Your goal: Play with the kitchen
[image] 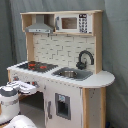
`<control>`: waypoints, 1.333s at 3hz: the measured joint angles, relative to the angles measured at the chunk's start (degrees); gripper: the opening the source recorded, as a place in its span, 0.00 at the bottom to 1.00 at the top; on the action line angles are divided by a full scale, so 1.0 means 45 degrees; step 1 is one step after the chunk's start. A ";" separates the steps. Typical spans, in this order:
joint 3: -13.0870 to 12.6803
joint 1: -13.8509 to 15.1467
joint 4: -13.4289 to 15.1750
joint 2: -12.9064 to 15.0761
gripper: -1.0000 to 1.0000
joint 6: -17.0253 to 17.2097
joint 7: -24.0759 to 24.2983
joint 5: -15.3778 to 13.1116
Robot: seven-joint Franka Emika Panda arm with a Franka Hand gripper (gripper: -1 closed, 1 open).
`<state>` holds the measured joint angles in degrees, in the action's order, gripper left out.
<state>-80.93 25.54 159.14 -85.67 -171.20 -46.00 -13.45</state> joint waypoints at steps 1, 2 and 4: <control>-0.0035 0.0680 -0.0376 0.0000 1.00 -0.1010 0.0168 0.0026; -0.0604 0.0788 -0.0905 0.0107 1.00 -0.1467 0.1112 0.0063; -0.0760 0.2789 -0.1506 0.0316 1.00 -0.2652 0.1708 0.0140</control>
<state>-84.35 38.08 152.36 -84.25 -183.13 -38.32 -12.82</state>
